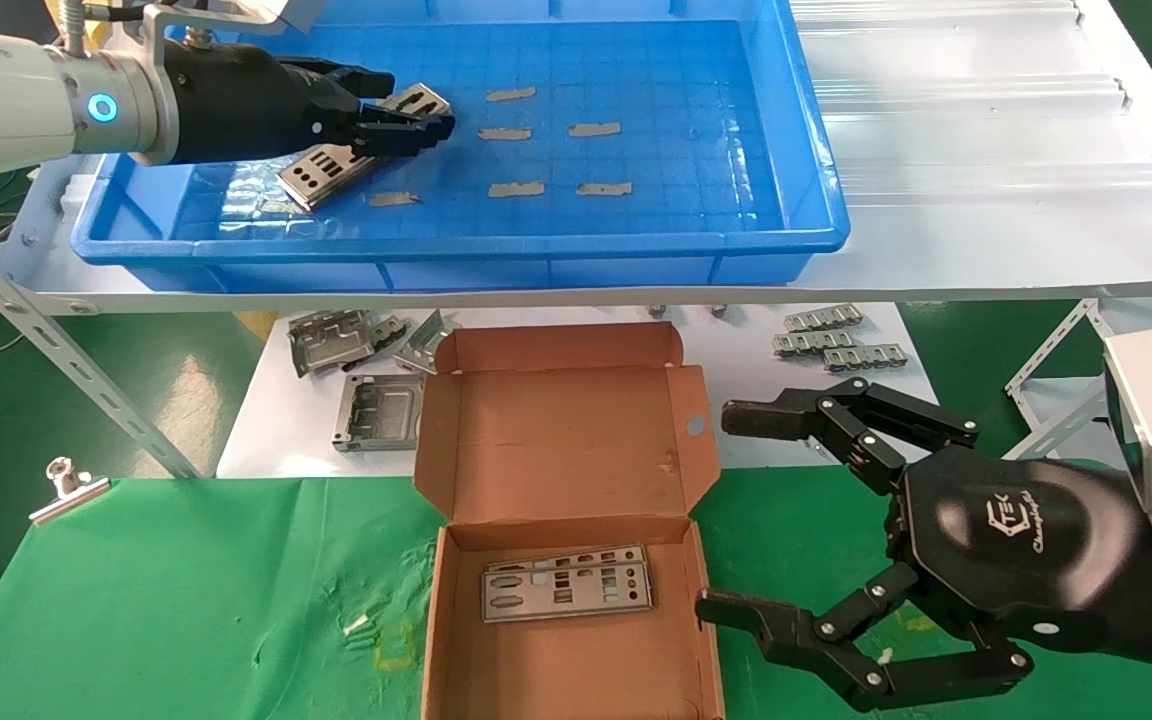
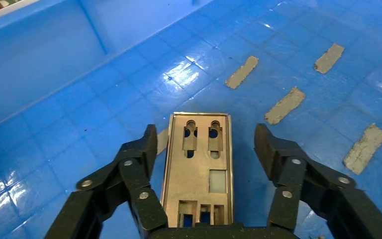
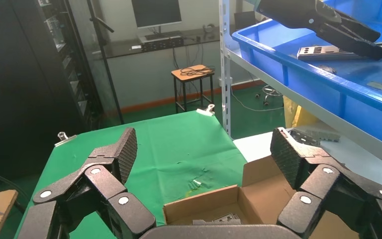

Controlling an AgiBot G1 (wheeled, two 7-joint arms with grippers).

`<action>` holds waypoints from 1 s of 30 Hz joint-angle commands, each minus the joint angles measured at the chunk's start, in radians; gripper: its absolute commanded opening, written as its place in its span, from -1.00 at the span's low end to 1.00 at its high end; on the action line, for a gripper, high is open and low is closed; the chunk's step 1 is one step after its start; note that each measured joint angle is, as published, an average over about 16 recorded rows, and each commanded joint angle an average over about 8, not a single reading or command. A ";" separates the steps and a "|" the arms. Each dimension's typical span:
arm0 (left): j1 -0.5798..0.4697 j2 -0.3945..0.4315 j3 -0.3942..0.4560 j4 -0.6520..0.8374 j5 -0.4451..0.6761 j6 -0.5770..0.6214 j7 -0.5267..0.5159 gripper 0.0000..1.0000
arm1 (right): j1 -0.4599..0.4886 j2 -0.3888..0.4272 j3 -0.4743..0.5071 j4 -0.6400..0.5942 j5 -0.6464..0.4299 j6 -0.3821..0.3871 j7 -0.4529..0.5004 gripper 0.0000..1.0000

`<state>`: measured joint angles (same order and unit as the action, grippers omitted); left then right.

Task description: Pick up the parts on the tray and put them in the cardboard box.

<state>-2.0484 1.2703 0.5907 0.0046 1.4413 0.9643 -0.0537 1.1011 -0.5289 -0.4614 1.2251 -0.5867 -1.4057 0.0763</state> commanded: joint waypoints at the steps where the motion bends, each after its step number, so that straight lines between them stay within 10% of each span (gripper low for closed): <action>1: 0.001 0.001 0.000 0.000 0.000 -0.002 -0.002 -1.00 | 0.000 0.000 0.000 0.000 0.000 0.000 0.000 1.00; 30: -0.020 -0.006 -0.006 -0.012 -0.009 -0.012 0.010 -1.00 | 0.000 0.000 0.000 0.000 0.000 0.000 0.000 1.00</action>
<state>-2.0670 1.2645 0.5850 -0.0067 1.4332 0.9531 -0.0442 1.1011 -0.5289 -0.4614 1.2251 -0.5867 -1.4057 0.0763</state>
